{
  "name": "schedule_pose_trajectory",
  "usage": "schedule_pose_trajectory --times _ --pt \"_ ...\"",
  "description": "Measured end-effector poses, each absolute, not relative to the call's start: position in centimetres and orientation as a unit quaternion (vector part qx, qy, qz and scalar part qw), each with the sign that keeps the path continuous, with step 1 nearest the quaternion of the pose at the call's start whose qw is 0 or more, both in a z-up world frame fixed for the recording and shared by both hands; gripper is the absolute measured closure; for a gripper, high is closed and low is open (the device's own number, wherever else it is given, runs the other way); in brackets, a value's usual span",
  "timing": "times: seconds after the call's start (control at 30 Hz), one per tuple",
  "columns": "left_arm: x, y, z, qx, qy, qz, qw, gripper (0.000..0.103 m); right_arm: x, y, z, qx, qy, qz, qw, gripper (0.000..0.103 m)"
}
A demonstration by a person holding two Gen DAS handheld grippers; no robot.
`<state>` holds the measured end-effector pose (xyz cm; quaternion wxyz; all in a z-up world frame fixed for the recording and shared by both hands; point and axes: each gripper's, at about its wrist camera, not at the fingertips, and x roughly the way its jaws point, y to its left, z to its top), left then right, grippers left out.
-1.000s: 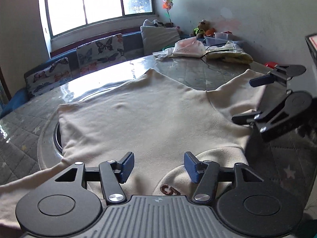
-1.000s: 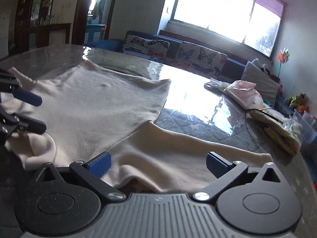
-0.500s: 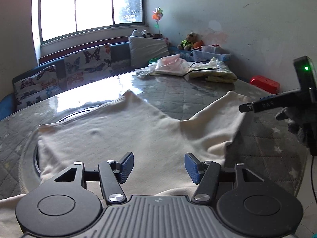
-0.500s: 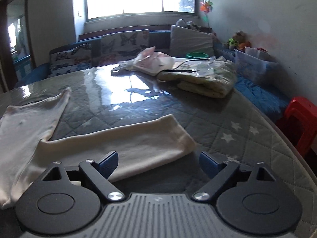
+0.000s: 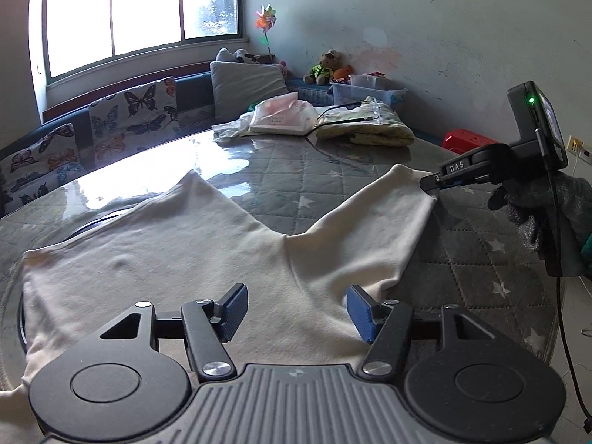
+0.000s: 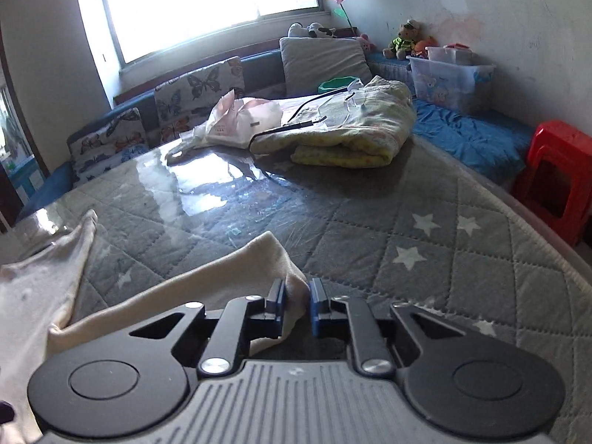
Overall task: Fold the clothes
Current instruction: 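Grasp the garment's other side edge with the right gripper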
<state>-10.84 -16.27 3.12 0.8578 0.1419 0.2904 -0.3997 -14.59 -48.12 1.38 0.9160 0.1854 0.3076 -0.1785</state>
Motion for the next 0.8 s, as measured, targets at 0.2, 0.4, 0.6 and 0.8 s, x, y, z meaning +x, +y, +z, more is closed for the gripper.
schedule_pose_trajectory --times 0.2,0.4,0.6,0.8 --pt "-10.8 -18.0 2.3 0.147 0.297 -0.425 0.842 0.04 -15.4 -49.1 4.1 0.226 0.26 -0.156 0.926 0.095" --pt "-11.0 -19.7 1.2 0.148 0.301 -0.445 0.831 0.037 -15.2 -49.0 7.4 0.226 0.227 -0.133 0.938 0.099" --pt "-10.7 -20.4 0.9 0.135 0.309 -0.452 0.826 0.034 -15.0 -47.9 8.7 0.219 0.218 -0.113 0.944 0.101" --pt "-10.5 -18.5 2.4 0.114 0.295 -0.44 0.841 0.03 -14.9 -47.6 6.9 0.197 0.259 -0.154 0.933 0.075"
